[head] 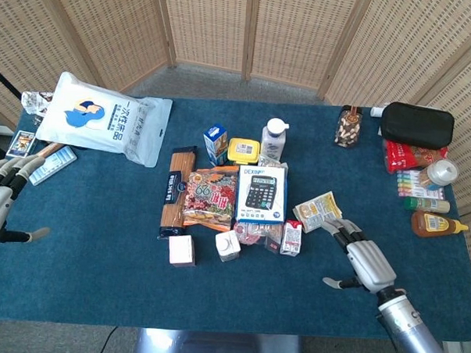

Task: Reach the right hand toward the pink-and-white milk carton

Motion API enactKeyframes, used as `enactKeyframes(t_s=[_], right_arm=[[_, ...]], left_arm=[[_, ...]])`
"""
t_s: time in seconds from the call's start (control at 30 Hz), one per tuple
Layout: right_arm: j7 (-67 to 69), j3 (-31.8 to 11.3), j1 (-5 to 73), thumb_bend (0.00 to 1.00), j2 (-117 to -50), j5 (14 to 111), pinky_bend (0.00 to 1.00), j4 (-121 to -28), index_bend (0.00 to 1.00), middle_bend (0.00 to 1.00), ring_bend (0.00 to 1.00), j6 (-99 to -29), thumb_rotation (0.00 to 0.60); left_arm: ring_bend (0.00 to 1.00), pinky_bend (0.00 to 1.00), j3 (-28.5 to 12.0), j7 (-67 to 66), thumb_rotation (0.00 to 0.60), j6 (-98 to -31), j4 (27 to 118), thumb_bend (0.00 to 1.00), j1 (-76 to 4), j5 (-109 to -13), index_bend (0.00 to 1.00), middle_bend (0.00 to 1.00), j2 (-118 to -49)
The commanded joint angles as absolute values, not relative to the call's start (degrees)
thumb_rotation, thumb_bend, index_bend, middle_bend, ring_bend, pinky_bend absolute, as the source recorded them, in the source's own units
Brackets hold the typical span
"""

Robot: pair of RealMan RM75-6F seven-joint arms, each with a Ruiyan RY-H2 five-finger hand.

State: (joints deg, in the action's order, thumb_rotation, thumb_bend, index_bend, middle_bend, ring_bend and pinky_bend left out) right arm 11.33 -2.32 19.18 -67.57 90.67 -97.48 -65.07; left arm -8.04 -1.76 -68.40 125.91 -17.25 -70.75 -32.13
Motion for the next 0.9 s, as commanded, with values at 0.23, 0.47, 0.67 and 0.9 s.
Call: enactKeyframes(t_s=[0.23,0.47,0.67,0.9], right_arm=[[6.27,-6.5,26.38,0.0,-73.27,78.59,0.0,-97.06,0.0,0.0,0.0,-53.8,0.6],[3.79,-6.27,28.12,0.0,-77.07,74.69,0.0,-94.92,0.0,0.0,0.0,-51.45,0.6],[4.08,-6.25,29.32,0.0,-80.24,71.8,0.0,-91.69,0.0,0.0,0.0,-49.33,0.6],[4.92,-7.11,29.0,0.0,-86.11,71.96,0.09,-85.92,0.0,0.07,0.09,-53.0,0.6]], left_arm=[[0.0,0.0,-8.32,-1.09,0.6,-67.64,123.98,0.01,-17.7,-69.14,0.0,0.0,-32.46],[0.0,0.0,-8.58,-0.06,0.6,-67.28,122.62,0.01,-17.82,-68.29,0.0,0.0,-32.35],[0.0,0.0,-8.51,0.53,0.6,-67.19,122.15,0.01,-17.64,-68.37,0.0,0.0,-32.07],[0.0,0.0,-8.65,1.16,0.6,-67.85,121.92,0.01,-17.16,-68.12,0.0,0.0,-31.13]])
